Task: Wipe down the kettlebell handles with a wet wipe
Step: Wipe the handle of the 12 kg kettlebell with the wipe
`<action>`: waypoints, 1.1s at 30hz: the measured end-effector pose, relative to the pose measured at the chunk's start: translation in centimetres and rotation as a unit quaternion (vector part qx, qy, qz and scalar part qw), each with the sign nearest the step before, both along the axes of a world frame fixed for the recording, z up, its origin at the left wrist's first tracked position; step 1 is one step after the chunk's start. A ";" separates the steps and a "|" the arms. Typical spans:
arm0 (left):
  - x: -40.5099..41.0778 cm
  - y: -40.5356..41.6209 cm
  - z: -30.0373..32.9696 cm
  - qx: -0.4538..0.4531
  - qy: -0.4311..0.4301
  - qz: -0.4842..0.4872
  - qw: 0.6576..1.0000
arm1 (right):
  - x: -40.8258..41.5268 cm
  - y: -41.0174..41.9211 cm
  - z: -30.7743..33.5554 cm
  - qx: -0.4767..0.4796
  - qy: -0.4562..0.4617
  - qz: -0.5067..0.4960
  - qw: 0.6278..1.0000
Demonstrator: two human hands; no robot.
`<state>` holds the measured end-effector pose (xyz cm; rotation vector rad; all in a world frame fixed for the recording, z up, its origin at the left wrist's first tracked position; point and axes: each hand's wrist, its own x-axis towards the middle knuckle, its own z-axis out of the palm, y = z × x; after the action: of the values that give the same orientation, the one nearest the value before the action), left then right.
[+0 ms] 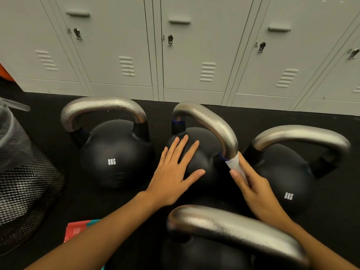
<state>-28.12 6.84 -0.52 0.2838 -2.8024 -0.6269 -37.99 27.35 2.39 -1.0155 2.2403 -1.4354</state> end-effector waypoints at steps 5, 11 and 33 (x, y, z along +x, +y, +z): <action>-0.1 0.2 -0.2 0.002 0.008 0.004 1.000 | 0.3 -0.8 1.4 -0.049 0.056 -0.048 0.996; -0.1 0.2 -0.2 0.006 0.011 0.005 1.000 | -1.3 -3.9 4.5 -0.067 -0.023 -0.011 0.997; -0.1 0.1 -0.3 0.012 0.016 0.000 1.000 | -1.3 -3.8 3.1 -0.096 -0.185 -0.011 0.978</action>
<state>-28.21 6.95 -0.78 0.2753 -2.7660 -0.6583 -39.29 23.57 5.45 -0.7035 1.8807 -1.7165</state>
